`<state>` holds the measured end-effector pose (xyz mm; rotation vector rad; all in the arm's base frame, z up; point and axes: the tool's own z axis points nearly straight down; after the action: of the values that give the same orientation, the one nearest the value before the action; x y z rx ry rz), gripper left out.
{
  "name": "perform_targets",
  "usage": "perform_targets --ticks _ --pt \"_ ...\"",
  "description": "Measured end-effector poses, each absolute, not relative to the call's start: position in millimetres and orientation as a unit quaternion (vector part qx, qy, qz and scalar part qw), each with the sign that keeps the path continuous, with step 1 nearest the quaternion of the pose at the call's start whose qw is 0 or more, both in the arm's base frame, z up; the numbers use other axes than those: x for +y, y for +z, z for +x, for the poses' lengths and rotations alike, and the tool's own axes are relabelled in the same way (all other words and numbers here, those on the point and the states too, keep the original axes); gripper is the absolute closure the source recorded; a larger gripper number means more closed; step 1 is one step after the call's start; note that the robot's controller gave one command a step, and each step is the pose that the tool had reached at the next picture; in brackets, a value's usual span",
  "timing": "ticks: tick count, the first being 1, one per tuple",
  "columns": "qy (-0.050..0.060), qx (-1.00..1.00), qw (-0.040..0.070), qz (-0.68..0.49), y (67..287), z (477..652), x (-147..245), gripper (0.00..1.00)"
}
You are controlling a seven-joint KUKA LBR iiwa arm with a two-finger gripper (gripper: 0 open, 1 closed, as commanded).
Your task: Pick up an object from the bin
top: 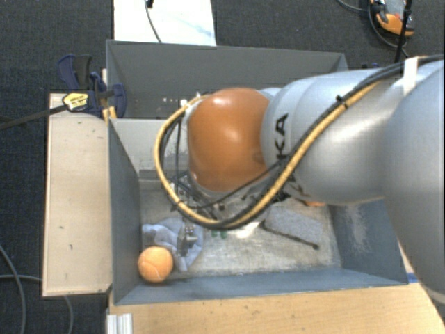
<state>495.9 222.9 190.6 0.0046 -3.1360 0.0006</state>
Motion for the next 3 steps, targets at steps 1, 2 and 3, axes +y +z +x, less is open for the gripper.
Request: perform_targets --ticks 1,2,3 --pt "-0.001 -1.0 -0.001 -0.001 194 498.1 222 0.0" --pt "-0.002 -0.993 -0.004 0.114 74 511.3 205 1.0" --pt "-0.002 -0.994 -0.004 0.111 72 511.1 204 0.0"
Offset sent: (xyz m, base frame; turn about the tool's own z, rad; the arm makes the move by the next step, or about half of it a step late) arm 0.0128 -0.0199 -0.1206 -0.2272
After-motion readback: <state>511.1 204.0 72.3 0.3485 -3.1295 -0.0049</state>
